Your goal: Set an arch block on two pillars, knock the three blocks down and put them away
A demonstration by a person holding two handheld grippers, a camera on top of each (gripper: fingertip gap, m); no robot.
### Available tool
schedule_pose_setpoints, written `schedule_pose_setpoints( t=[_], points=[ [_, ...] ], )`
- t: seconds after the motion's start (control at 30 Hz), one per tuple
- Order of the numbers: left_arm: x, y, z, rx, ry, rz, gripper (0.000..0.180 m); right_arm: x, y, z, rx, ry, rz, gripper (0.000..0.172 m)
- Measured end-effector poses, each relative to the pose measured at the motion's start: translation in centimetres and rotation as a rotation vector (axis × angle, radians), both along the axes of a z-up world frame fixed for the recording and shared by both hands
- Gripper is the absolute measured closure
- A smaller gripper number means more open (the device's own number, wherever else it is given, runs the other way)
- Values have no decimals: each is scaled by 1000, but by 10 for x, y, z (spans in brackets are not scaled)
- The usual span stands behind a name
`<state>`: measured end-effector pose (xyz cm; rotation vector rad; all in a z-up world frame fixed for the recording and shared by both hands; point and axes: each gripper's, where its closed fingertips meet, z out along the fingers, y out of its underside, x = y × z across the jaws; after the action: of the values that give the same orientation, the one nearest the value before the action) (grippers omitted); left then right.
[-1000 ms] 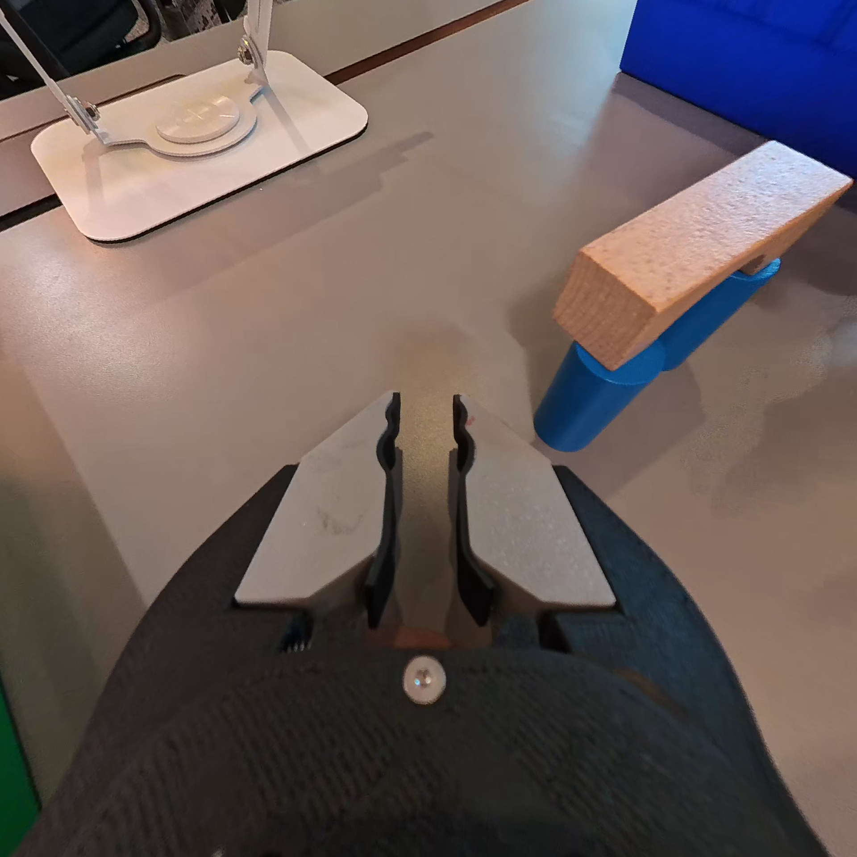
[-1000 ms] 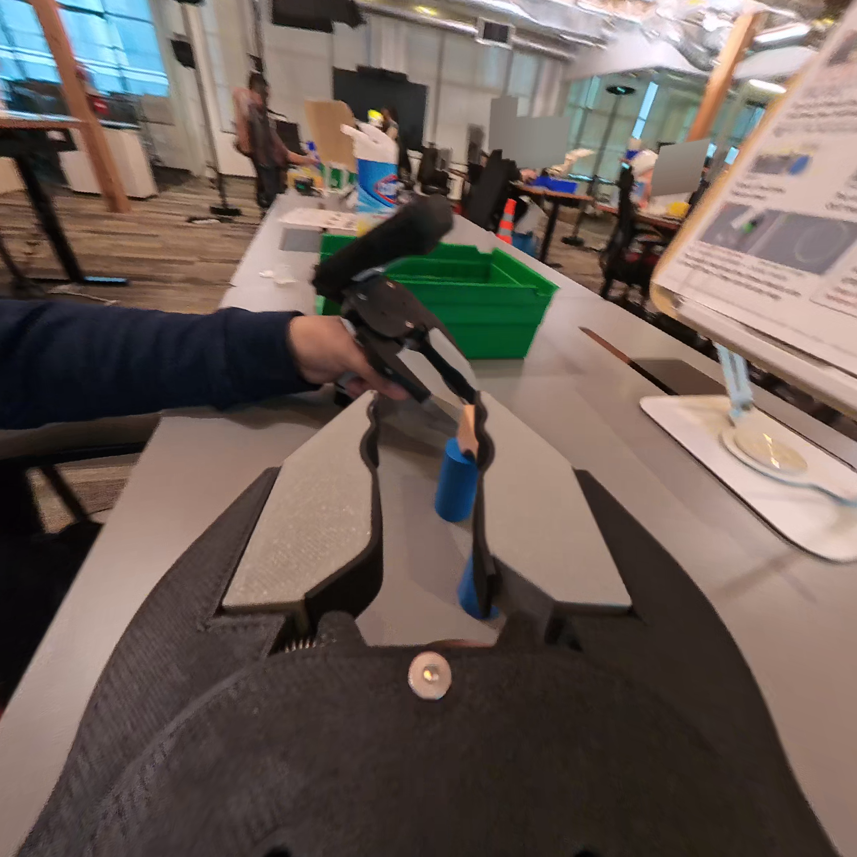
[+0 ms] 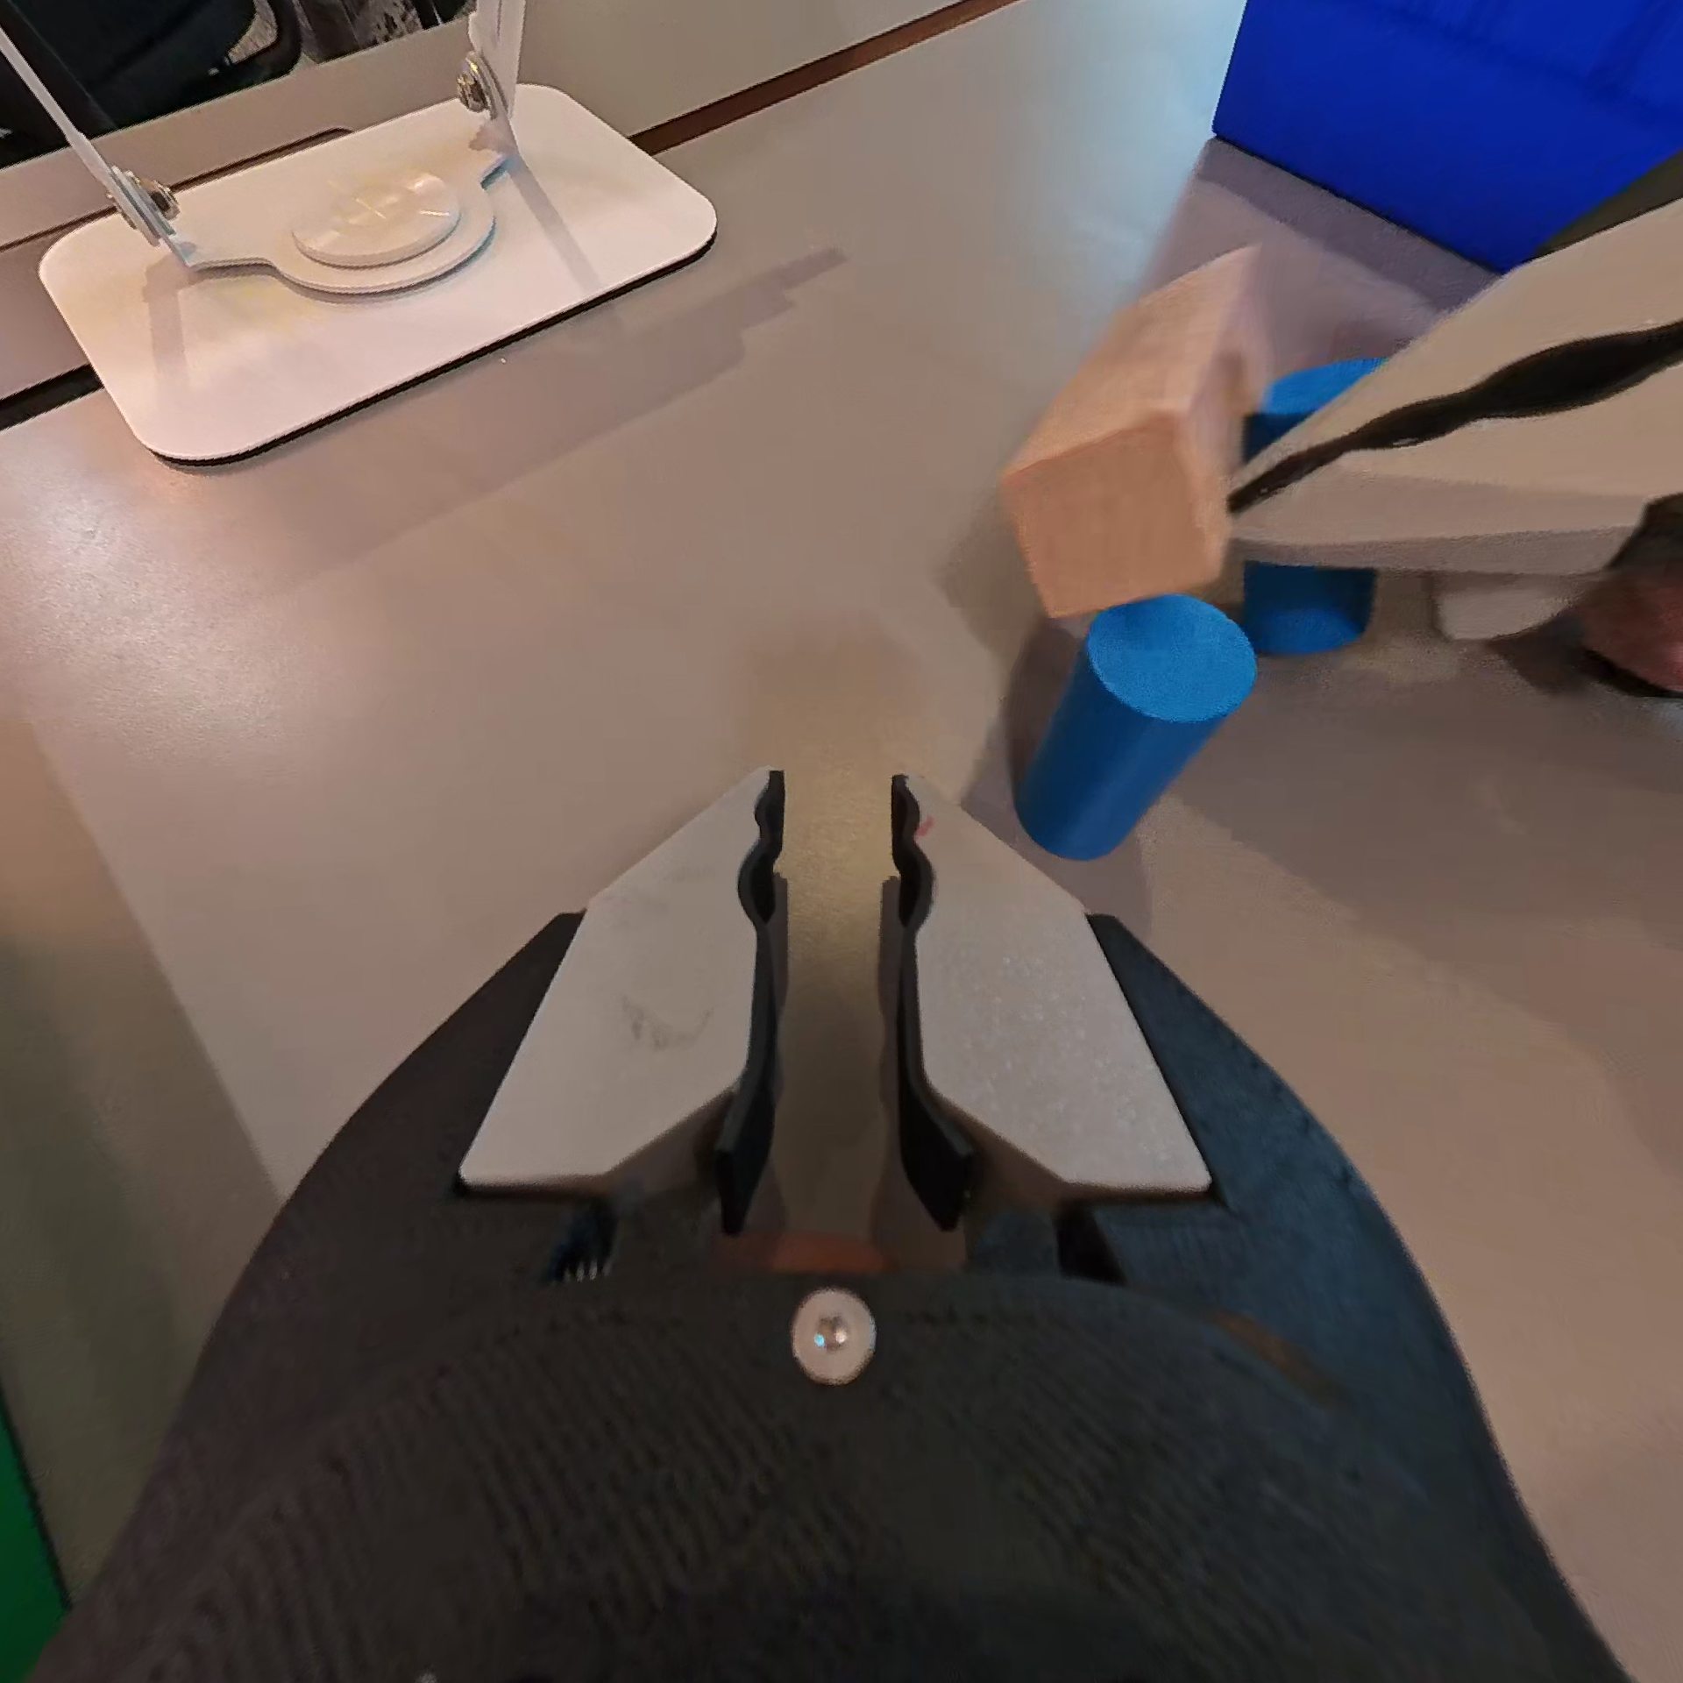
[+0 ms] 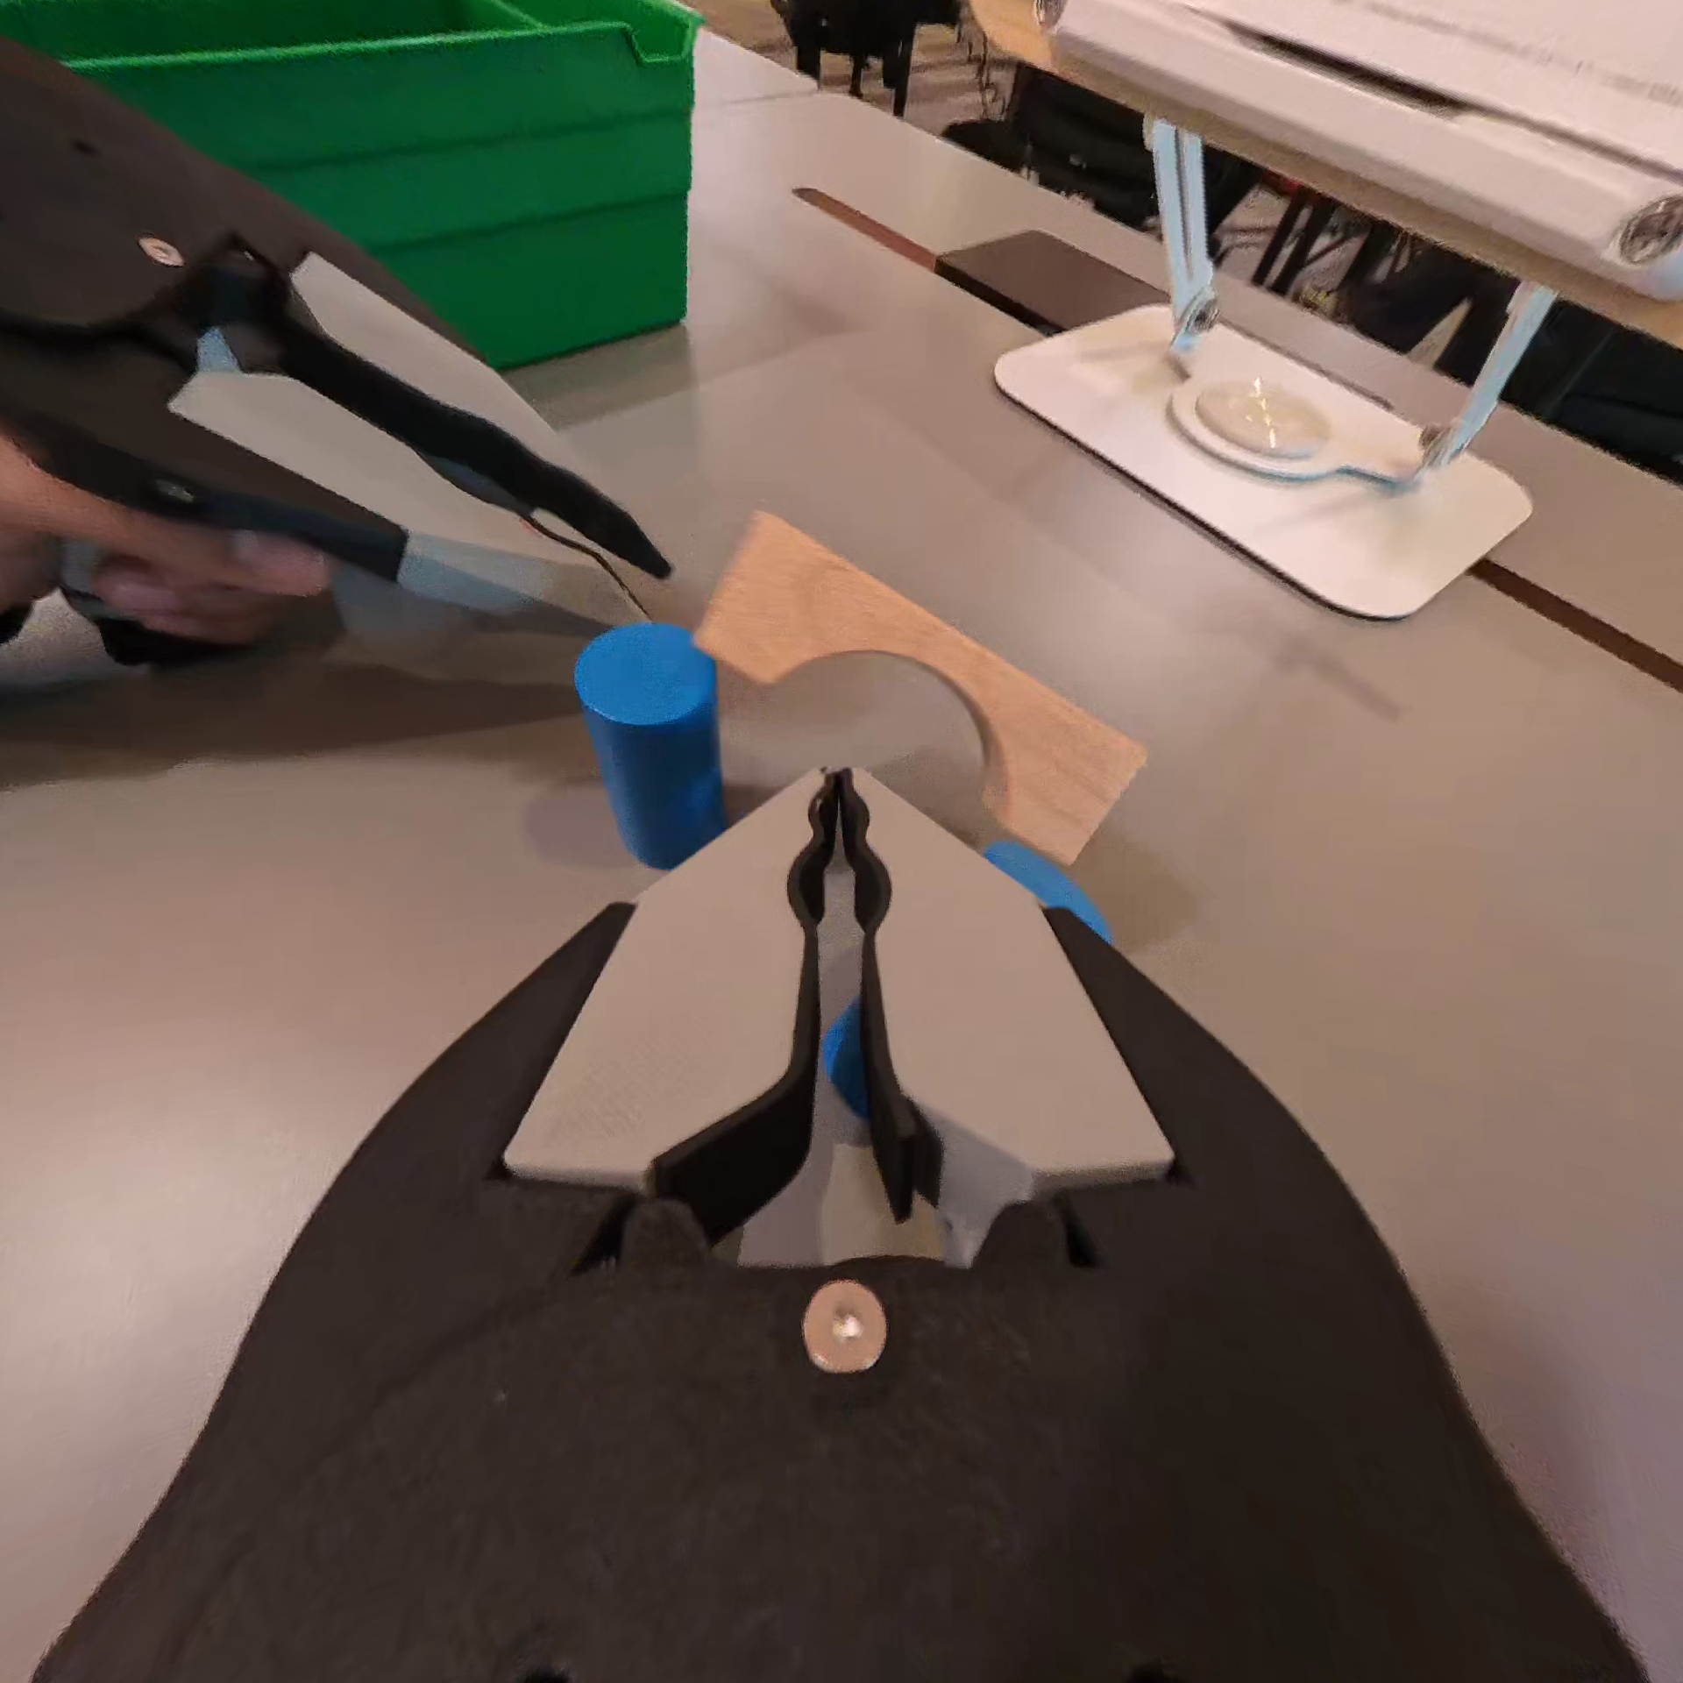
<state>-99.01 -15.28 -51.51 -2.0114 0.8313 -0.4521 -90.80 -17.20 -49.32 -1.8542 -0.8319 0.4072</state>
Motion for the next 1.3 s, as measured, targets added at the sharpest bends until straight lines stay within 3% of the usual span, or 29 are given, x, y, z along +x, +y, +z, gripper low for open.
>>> schedule_pose_setpoints(
  t=[0.23,0.37,0.43,0.5,0.6,0.8,1.3],
  points=[
    [0,-1,0,0,-2,-2,159,-7,-10,10,-2,67,74,162],
    [0,-1,0,-3,-1,-2,159,-54,-64,36,12,230,405,157],
    [0,-1,0,-3,-1,-2,159,-71,-88,30,24,172,523,160],
    [0,-1,-1,-6,0,-2,159,-77,-82,10,73,16,477,169],
    [0,-1,-1,-7,-1,0,158,-58,-37,-12,66,-141,199,172],
    [0,-1,-1,-6,0,-1,159,-19,-6,15,34,67,1,170],
    [1,-3,-1,-7,2,-9,158,-8,-2,20,67,44,-19,163]
  ],
)
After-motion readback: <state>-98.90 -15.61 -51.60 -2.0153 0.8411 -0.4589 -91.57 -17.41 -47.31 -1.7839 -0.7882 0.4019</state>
